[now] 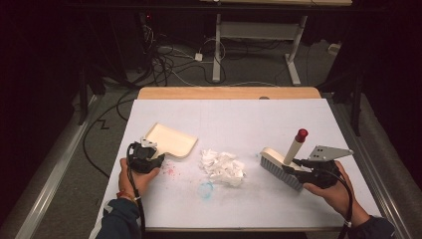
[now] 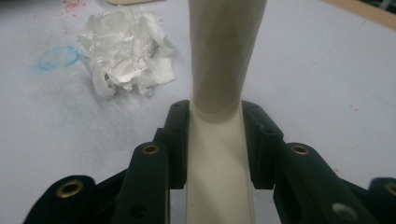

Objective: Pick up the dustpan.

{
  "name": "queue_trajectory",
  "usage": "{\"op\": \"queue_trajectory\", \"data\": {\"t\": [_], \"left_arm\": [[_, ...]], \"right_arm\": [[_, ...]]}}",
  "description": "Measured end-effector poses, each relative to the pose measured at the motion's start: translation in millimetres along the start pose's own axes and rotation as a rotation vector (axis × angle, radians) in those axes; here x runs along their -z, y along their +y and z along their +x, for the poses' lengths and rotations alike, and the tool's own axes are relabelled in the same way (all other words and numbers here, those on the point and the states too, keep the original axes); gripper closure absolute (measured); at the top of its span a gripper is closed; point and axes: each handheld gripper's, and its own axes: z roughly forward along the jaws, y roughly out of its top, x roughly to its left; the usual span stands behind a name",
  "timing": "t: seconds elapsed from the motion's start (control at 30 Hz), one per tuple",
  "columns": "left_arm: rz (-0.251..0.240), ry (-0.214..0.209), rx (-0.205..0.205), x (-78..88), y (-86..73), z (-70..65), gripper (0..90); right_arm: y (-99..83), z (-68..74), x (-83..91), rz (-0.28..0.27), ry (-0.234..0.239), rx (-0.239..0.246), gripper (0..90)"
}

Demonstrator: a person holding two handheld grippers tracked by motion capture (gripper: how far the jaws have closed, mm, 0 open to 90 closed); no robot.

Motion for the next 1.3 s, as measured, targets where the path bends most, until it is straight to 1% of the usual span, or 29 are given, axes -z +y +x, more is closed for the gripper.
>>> {"op": "queue_trajectory", "data": {"t": [0.07, 0.13, 0.2, 0.27, 0.33, 0.4, 0.47, 0.5, 0.57, 0.6, 0.63, 0.7, 0.73, 0.8, 0.87, 0.9, 1.0, 1.03, 1.07, 1.1, 1.13, 1.3], "left_arm": [[0.002, -0.008, -0.015, 6.3, 0.5, 1.7, 63.0], [0.009, -0.001, -0.042, 13.0, 0.5, 1.8, 62.9], [0.008, -0.013, -0.057, 19.7, -0.1, 2.2, 63.0], [0.02, -0.022, -0.091, 26.6, -0.6, 2.5, 63.0], [0.03, -0.03, -0.114, 33.3, -1.1, 3.3, 63.1], [0.041, -0.04, -0.142, 40.6, -1.6, 3.4, 63.0], [0.067, -0.05, -0.178, 48.6, -2.5, 3.2, 63.0], [0.069, -0.059, -0.192, 52.9, -3.5, 3.4, 63.0], [0.086, -0.076, -0.213, 61.0, -6.2, 4.2, 63.0], [0.09, -0.075, -0.217, 64.8, -7.7, 5.0, 63.0], [0.099, -0.081, -0.231, 68.3, -9.2, 6.2, 63.0], [0.111, -0.11, -0.254, 74.3, -12.9, 7.4, 63.0], [0.118, -0.124, -0.275, 76.5, -14.7, 7.1, 63.0], [0.141, -0.154, -0.311, 78.6, -17.9, 4.2, 63.0], [0.179, -0.18, -0.355, 77.5, -20.6, -0.7, 63.0], [0.189, -0.189, -0.366, 76.6, -21.6, -3.0, 63.0], [0.187, -0.203, -0.376, 77.0, -22.2, -6.3, 63.0], [0.184, -0.215, -0.378, 77.5, -22.4, -7.0, 62.9], [0.188, -0.232, -0.385, 77.4, -22.6, -8.2, 63.0], [0.194, -0.239, -0.395, 77.3, -22.8, -10.0, 63.0], [0.194, -0.246, -0.395, 77.2, -22.8, -11.8, 62.9], [0.211, -0.284, -0.423, 76.1, -21.7, -18.8, 62.9]], "right_arm": [[0.5, -0.1, -4.1, 0.02, 0.004, -0.009, 67.1], [0.6, 0.1, -10.4, 0.047, 0.005, -0.009, 66.9], [0.3, -0.9, -16.9, 0.073, 0.005, -0.021, 67.5], [0.1, -1.7, -19.8, 0.066, 0.005, -0.021, 68.0], [0.3, -3.6, -20.7, 0.06, 0.006, -0.035, 68.1], [0.3, -4.6, -21.0, 0.057, 0.004, -0.032, 68.2], [0.4, -4.4, -21.1, 0.05, -0.008, -0.039, 68.2], [0.4, -4.3, -21.5, 0.046, -0.015, -0.04, 68.2], [0.4, -3.6, -23.3, 0.035, -0.025, -0.029, 68.3], [0.5, -2.9, -24.2, 0.03, -0.037, -0.033, 68.3], [0.7, -2.2, -25.2, 0.026, -0.041, -0.038, 68.3], [1.2, -0.6, -27.2, 0.018, -0.054, -0.027, 68.3], [1.5, 0.4, -28.2, 0.014, -0.057, -0.027, 68.3], [2.5, 2.5, -29.7, 0.014, -0.058, -0.022, 68.3], [2.7, 3.8, -30.8, 0.011, -0.059, -0.015, 68.2], [2.8, 4.2, -31.2, 0.009, -0.056, -0.014, 68.2], [2.5, 5.2, -31.3, 0.007, -0.057, -0.008, 68.2], [2.4, 5.3, -31.1, 0.007, -0.055, -0.008, 68.2], [2.2, 5.4, -31.1, 0.006, -0.057, -0.01, 68.2], [2.2, 5.3, -31.0, 0.005, -0.055, -0.01, 68.2], [2.2, 5.3, -30.9, 0.005, -0.056, -0.009, 68.2], [1.8, 5.4, -31.4, -0.001, -0.061, -0.011, 68.2]]}}
